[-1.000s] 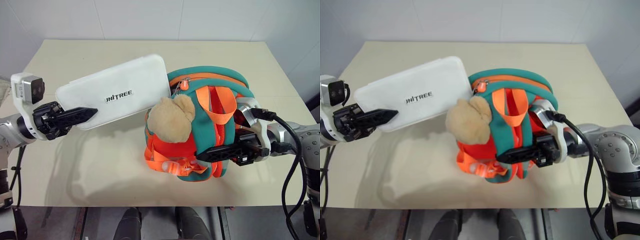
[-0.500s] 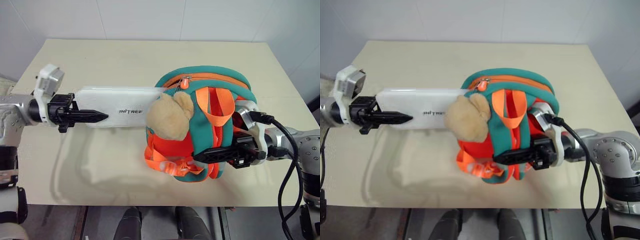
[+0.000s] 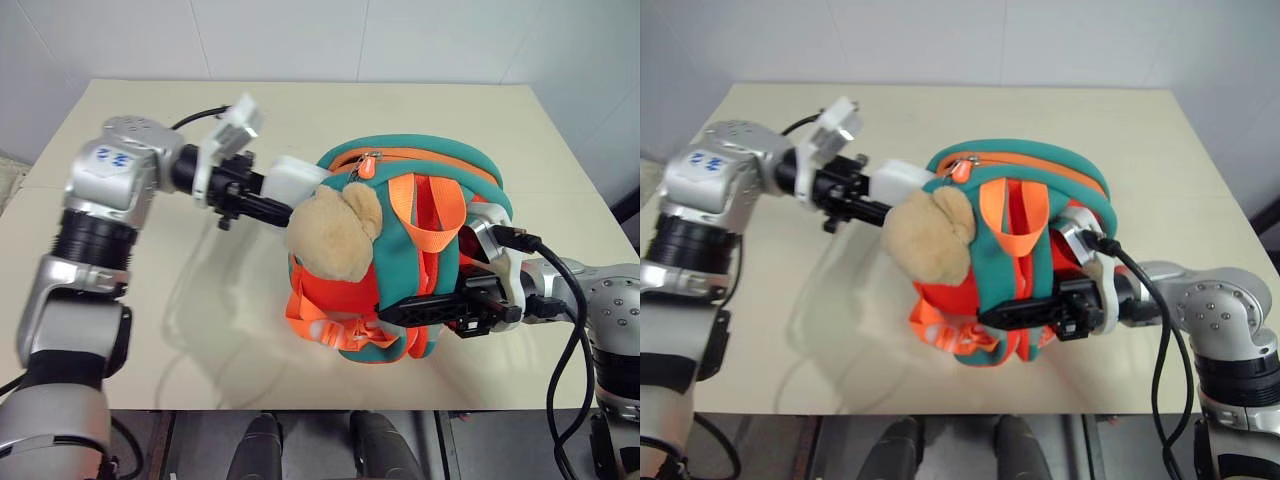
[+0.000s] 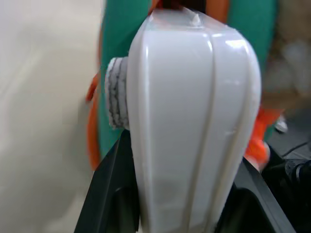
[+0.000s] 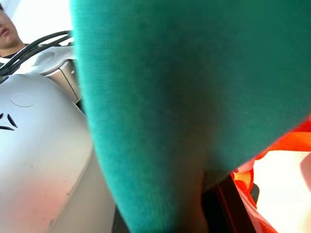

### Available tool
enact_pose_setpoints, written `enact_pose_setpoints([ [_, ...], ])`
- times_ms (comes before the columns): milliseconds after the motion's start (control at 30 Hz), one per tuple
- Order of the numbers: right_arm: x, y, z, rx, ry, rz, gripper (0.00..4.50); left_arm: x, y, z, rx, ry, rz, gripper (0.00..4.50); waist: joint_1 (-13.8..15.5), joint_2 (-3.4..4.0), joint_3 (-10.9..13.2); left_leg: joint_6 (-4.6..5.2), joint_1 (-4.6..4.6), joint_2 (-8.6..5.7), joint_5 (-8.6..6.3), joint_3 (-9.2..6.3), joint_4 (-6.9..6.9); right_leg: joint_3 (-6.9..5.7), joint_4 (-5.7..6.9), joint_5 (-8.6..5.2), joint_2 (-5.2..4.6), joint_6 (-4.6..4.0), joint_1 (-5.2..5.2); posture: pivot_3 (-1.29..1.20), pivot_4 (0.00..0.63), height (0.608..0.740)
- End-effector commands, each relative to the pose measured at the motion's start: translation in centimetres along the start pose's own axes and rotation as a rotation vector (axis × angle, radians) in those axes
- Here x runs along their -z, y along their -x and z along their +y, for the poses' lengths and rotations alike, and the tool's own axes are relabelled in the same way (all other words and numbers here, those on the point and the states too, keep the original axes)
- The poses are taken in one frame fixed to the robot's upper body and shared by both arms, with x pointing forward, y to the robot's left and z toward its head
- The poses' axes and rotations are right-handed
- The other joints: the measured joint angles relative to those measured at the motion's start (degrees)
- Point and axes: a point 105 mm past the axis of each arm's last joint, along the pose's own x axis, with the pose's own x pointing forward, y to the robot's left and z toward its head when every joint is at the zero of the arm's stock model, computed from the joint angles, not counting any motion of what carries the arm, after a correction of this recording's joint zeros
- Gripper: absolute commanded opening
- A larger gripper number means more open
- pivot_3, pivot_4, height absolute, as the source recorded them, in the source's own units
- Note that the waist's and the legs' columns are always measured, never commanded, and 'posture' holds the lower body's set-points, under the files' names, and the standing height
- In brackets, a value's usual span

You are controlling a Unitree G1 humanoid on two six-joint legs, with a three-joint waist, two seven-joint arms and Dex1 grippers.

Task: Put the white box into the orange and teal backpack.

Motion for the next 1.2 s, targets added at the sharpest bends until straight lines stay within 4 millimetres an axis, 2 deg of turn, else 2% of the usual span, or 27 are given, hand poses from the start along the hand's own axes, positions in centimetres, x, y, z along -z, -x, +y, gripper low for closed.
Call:
enact_pose_setpoints([
  [33, -0.1, -0.6, 0.7, -0.028, 0.043, -0.008, 0.01, -2.4, -1.7, -0.9, 0.103, -0.094, -0.027, 1.28, -0.16, 0.01, 0.00, 0.01, 0.00, 0.00, 0.00, 0.00, 0.00, 0.00, 0.00, -0.01, 0.00, 0.01, 0.00, 0.00, 0.150, 0.740],
  [167, 0.1, -0.9, 0.7, -0.031, 0.050, -0.021, 0.01, -2.4, -4.5, -0.7, 0.130, -0.100, -0.069, 1.28, -0.13, 0.04, 0.03, 0.03, 0.00, 0.00, -0.02, 0.01, 0.00, 0.02, 0.06, -0.05, 0.00, 0.01, -0.04, 0.00, 0.150, 0.740],
  [233, 0.1, -1.1, 0.7, -0.033, 0.053, -0.026, 0.01, -2.0, -5.2, -0.8, 0.139, -0.094, -0.082, 1.28, -0.01, 0.05, 0.02, 0.03, 0.01, -0.01, -0.02, 0.01, 0.05, 0.02, 0.11, -0.06, -0.01, 0.02, -0.04, 0.00, 0.150, 0.740],
  [567, 0.1, -1.2, 0.7, -0.023, 0.055, -0.043, 0.01, 0.8, -5.4, -0.9, 0.054, -0.059, -0.130, 1.28, 0.02, 0.05, 0.02, 0.03, 0.05, -0.02, -0.01, -0.01, 0.18, 0.03, 0.24, -0.06, -0.02, 0.01, 0.01, 0.00, 0.150, 0.740],
  [633, 0.0, -1.2, 0.7, -0.023, 0.056, -0.044, 0.01, 1.0, -4.9, -1.0, 0.033, -0.050, -0.138, 2.01, 0.05, 0.05, 0.02, 0.02, 0.05, -0.02, -0.01, -0.01, 0.20, 0.03, 0.26, -0.06, -0.02, 0.01, 0.01, 0.00, 0.150, 0.740],
  [900, -0.2, -1.3, 0.5, -0.030, 0.054, -0.041, 0.01, 0.3, -1.2, -0.8, -0.076, -0.081, -0.158, 4.31, -0.28, 0.05, 0.02, 0.02, 0.09, 0.00, -0.01, -0.01, 0.23, 0.03, 0.31, -0.05, 0.01, 0.01, 0.02, 0.00, 0.150, 0.740],
  [933, -0.2, -1.3, 0.5, -0.031, 0.054, -0.041, 0.01, 0.2, -0.9, -0.9, -0.084, -0.090, -0.158, 4.48, -0.27, 0.05, 0.02, 0.02, 0.09, -0.01, -0.01, -0.01, 0.22, 0.03, 0.30, -0.05, 0.00, 0.01, 0.02, 0.00, 0.150, 0.740],
  [1100, -0.2, -1.4, 0.4, -0.034, 0.055, -0.042, 0.01, 0.2, 3.2, -2.3, -0.114, -0.073, -0.135, 4.48, -0.54, 0.06, 0.02, 0.02, 0.09, 0.00, -0.01, -0.01, 0.19, 0.03, 0.29, -0.06, 0.01, 0.01, 0.02, 0.00, 0.150, 0.740],
  [1200, -0.2, -1.4, 0.3, -0.032, 0.054, -0.042, 0.01, -0.2, 4.4, -3.7, -0.102, -0.037, -0.156, 4.48, -0.61, 0.05, 0.02, 0.02, 0.09, 0.00, -0.01, -0.01, 0.16, 0.03, 0.27, -0.06, 0.00, 0.01, 0.02, 0.00, 0.150, 0.740],
])
